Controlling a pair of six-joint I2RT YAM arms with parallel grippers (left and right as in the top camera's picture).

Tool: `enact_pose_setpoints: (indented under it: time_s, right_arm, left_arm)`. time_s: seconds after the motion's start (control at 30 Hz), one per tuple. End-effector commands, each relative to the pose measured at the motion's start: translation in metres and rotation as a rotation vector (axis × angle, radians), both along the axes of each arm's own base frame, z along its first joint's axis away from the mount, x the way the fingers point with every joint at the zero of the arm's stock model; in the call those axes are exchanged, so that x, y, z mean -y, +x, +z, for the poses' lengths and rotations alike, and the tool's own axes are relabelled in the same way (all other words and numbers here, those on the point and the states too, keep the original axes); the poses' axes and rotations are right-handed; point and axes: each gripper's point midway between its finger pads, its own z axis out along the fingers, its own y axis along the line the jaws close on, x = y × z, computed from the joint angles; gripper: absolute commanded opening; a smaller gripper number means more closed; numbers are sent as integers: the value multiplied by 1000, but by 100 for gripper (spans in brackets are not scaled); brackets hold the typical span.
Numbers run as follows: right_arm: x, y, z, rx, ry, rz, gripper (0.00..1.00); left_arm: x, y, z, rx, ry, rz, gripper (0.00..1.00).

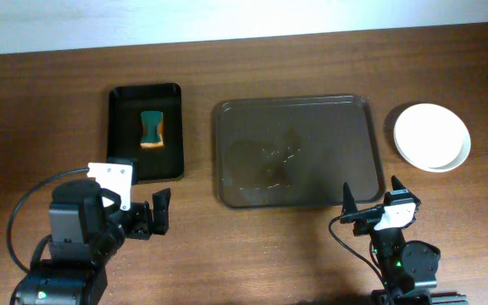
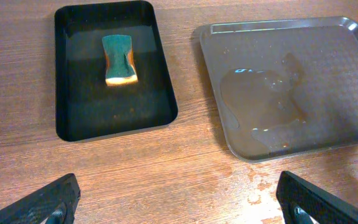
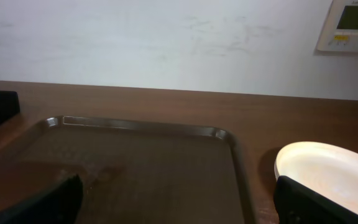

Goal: Clean dirty plates on tray and stack at the side

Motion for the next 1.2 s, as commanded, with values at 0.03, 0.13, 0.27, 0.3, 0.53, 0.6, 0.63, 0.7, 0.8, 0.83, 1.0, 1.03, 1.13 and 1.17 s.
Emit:
enact_pose_setpoints:
  time_s: [0.03,0.13,0.27,0.3,0.53,0.6,0.63,0.7,0.8,0.83,1.0,1.03,1.13,1.17]
  right_arm:
    - [3,0,21,92,2,-15,98]
    - [7,0,24,105,1,-41,98]
    - [10,0,-3,-6,1,-55,98]
    - [10,0,-3,-6,1,-55,98]
    - [10,0,-3,-6,1,-55,98]
    - [10,0,-3,-6,1,-55,98]
    - [10,0,-3,-6,1,-55,99]
    - [10,0,-3,-6,1,-55,98]
    - [10,0,-3,-6,1,-55,98]
    - [10,0,-3,-6,1,-55,98]
    - [10,0,-3,-6,1,-55,99]
    - [10,0,-3,-6,1,-55,98]
    - [10,0,-3,-6,1,-55,98]
    - [10,0,-3,-6,1,-55,98]
  left_arm:
    - [-1,0,0,2,0,9,100]
    - [-1,0,0,2,0,9,100]
    - [-1,0,0,2,0,9,100]
    - [-1,0,0,2,0,9,100]
    - [-1,0,0,2,0,9,100]
    - [-1,0,0,2,0,9,100]
    - [-1,0,0,2,0,9,100]
    - [-1,0,0,2,0,9,100]
    - [-3,0,0,3,11,13,100]
    - [-12,2,-1,7,48,56,100]
    - [-13,-1,-4,-8,50,56,100]
    - [-13,-4,-7,-26,53,55,100]
    - [-27,-27,-11,3,117,79,99]
    - [-27,-31,-15,13,124,72,100]
